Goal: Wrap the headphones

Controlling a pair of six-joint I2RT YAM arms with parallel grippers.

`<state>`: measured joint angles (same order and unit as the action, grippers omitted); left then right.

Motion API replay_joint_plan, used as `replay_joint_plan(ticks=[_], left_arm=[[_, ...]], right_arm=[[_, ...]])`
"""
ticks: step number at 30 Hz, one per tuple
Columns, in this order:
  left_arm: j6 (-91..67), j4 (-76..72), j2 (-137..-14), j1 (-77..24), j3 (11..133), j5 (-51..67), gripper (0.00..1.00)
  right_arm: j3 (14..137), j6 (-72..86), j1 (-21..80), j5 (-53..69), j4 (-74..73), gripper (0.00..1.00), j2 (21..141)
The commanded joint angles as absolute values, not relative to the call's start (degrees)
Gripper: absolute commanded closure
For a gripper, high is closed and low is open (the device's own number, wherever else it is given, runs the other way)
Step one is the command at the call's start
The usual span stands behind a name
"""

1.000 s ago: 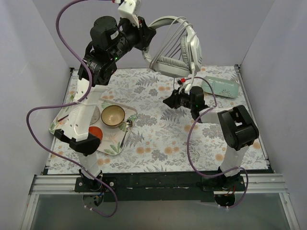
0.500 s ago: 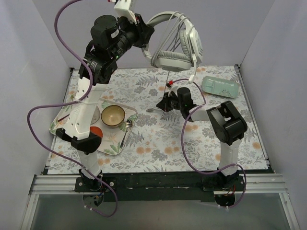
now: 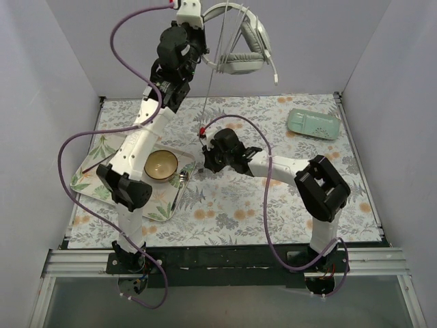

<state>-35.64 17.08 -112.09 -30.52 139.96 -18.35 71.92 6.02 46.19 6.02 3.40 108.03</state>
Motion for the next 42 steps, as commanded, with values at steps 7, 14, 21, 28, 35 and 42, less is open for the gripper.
replay_joint_plan(ticks=[7,14,21,28,35,42], left_arm=[[-14.32,-13.45,-118.57,-29.27,135.44,-30.68,1.00],[-9.61,-16.06,-118.13,-29.35,133.96,-30.32,1.00],[10.51,-28.55,-120.85,-29.36,123.33,-30.06,1.00],[14.43,-32.37,-115.94,-29.36,106.37,-23.75,1.00],[19.51,-28.75,-107.41,-31.29,87.38,-16.79,1.00],[14.86,-16.98,-99.59,-32.52,77.27,-11.96,1.00]], right_arm=[[66.81,2.81,53.17,1.23,-6.33,0.99,93.53],[58.45,4.05,50.71,2.99,-3.78,0.99,87.90],[61.16,1.24,50.71,0.35,-9.13,0.99,75.51],[68.90,-2.90,42.75,-6.77,-17.75,0.99,66.90],[79.16,-8.96,28.66,-8.78,-23.63,0.99,68.81],[87.53,-12.57,18.39,-9.15,-24.70,0.99,77.42]])
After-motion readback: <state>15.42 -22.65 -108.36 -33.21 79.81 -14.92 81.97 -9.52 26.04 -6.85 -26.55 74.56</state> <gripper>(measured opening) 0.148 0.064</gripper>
